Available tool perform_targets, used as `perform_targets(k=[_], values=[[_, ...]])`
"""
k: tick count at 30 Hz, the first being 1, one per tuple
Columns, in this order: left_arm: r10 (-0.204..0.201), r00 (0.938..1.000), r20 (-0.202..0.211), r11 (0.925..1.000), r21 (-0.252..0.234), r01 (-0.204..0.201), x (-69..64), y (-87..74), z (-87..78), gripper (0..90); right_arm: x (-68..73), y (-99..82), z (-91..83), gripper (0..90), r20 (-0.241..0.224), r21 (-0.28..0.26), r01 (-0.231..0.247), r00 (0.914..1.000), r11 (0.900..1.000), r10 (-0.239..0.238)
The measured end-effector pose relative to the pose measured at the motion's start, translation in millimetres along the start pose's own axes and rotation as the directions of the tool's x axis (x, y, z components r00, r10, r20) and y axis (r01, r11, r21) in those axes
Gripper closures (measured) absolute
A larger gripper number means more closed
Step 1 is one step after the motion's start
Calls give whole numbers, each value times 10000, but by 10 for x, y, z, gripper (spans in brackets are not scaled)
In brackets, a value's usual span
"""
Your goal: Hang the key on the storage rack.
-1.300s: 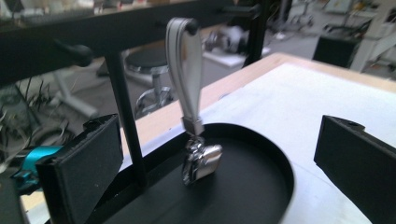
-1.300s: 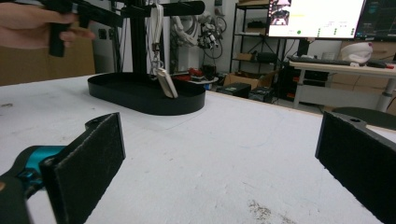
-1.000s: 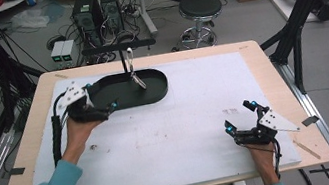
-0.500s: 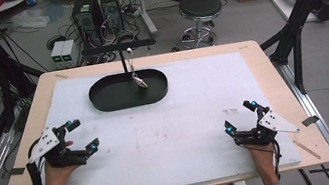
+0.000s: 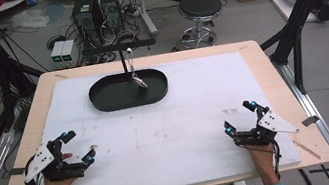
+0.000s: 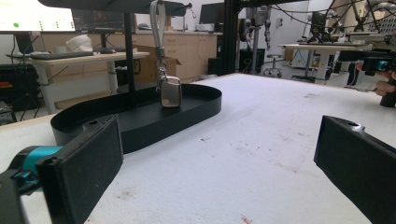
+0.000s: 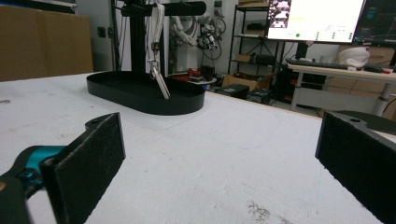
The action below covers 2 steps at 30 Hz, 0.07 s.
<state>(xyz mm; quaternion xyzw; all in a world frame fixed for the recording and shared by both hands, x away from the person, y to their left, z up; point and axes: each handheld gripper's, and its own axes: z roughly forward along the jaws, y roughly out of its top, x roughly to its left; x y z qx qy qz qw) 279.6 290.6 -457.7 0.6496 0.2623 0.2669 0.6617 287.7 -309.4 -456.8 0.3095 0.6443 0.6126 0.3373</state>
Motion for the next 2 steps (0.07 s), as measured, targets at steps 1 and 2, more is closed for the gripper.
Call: perform_targets(k=[1, 2], values=[[-30, 10000, -15, 10000, -24, 30, 0, -1, 1, 17, 1, 0, 1, 6, 17, -22, 34, 10000, 10000, -34], [-30, 10000, -15, 10000, -24, 30, 0, -1, 1, 17, 1, 0, 0, 6, 1, -17, 19, 10000, 10000, -19]])
